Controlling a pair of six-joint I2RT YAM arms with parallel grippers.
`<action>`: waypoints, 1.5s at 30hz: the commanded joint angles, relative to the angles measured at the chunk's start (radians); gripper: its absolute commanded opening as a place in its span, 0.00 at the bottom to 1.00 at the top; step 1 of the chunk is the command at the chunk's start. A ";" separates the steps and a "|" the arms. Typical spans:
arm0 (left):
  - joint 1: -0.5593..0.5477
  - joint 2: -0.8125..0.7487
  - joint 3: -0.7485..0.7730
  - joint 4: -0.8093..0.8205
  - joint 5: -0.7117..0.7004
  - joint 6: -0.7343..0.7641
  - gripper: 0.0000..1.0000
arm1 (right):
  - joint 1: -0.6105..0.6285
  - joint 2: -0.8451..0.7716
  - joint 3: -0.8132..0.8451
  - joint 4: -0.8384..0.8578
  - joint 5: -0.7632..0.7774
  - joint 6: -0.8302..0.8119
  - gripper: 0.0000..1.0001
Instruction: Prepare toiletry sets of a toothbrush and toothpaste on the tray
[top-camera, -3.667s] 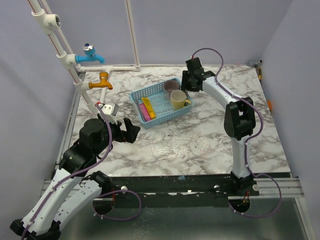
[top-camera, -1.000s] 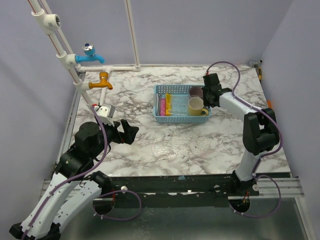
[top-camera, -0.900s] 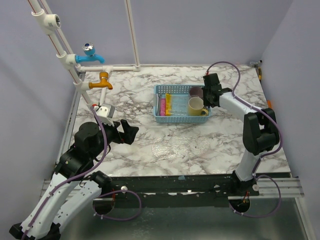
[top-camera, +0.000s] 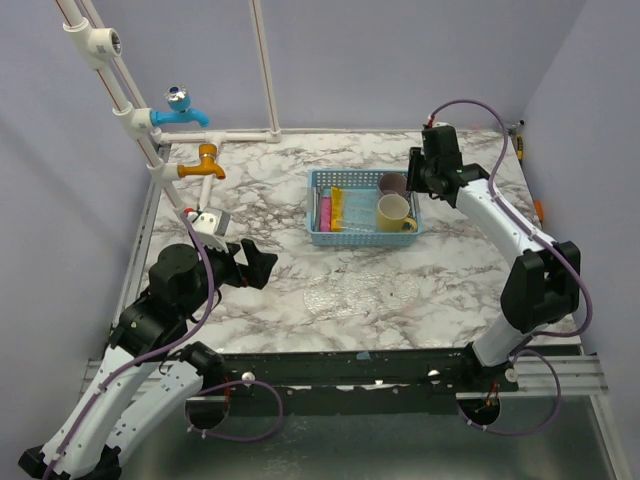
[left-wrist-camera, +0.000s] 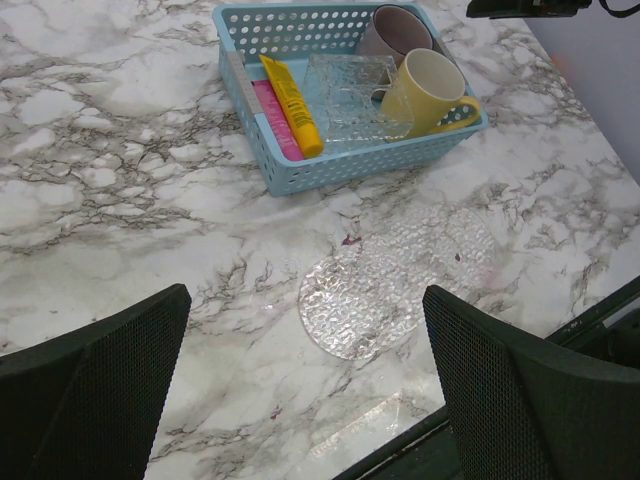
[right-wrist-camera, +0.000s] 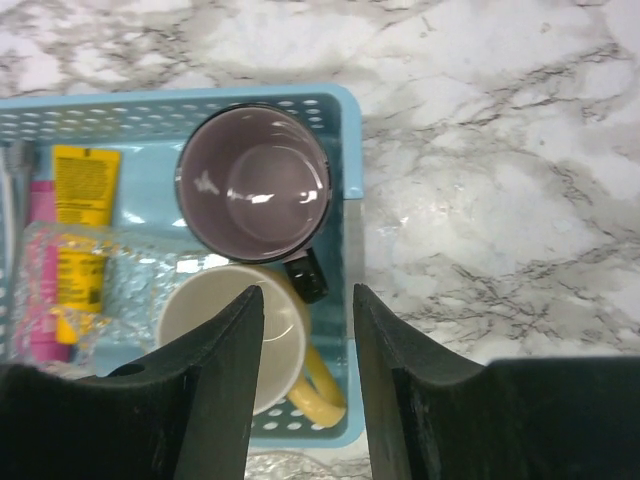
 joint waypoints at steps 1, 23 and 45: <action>-0.002 -0.008 -0.008 -0.009 0.015 0.005 0.99 | -0.004 -0.054 0.014 -0.044 -0.148 0.032 0.45; -0.002 -0.014 0.001 -0.022 0.014 -0.012 0.99 | 0.135 -0.026 0.010 -0.120 -0.187 0.000 0.50; -0.002 -0.009 0.003 -0.022 0.047 -0.005 0.99 | 0.185 0.113 0.042 -0.159 -0.112 -0.067 0.44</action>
